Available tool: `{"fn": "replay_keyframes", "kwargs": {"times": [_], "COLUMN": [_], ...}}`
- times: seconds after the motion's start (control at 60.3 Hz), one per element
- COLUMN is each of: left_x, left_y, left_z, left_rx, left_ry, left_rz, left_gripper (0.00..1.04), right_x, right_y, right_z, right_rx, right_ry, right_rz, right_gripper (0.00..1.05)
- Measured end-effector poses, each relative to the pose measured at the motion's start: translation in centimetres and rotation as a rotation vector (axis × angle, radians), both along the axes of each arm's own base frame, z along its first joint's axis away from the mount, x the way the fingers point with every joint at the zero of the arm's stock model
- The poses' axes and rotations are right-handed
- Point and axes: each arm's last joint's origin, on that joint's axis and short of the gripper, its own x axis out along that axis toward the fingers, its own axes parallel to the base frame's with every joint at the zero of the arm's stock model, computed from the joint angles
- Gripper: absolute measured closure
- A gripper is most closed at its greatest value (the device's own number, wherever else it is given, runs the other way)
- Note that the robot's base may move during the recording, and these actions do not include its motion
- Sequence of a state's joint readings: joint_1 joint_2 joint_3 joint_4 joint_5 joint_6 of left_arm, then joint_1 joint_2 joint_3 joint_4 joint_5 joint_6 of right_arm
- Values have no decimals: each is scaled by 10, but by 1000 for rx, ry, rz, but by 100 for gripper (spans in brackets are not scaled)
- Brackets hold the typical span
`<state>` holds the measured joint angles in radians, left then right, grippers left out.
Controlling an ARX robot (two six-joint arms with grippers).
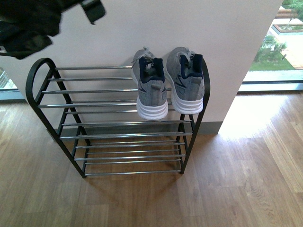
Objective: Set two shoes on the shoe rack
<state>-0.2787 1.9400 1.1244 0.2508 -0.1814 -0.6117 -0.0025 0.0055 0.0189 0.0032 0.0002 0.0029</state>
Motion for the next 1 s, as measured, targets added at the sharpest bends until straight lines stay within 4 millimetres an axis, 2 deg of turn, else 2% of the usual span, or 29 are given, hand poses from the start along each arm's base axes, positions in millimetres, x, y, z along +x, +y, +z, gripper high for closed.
{"fn": "replay_keyframes", "kwargs": {"times": [0.149,0.299,0.498,0.631,0.664,0.697,0.796,0.846,0.996], "left_x": [-47,-115,-162,-170,-170,-174,-189,-194,-215], "left_y": [36,80,109,113,112,110,106,106,107], "left_z": [17,26,31,31,26,21,19,21,16], "left_rx": [106,201,250,259,264,290,367,398,445], "left_ry": [-54,-87,-130,-133,-191,-323,-499,-536,-545], "left_rz": [54,124,224,235,148,32,-68,-70,-74], "left_gripper": [9,9,9,9,14,23,39,46,80], "right_x": [0,0,0,0,0,0,0,0,0], "right_y": [0,0,0,0,0,0,0,0,0], "right_z": [0,0,0,0,0,0,0,0,0], "right_rx": [0,0,0,0,0,0,0,0,0], "right_ry": [0,0,0,0,0,0,0,0,-1], "right_rz": [0,0,0,0,0,0,1,0,0], "right_gripper": [9,9,9,9,9,9,9,9,9]}}
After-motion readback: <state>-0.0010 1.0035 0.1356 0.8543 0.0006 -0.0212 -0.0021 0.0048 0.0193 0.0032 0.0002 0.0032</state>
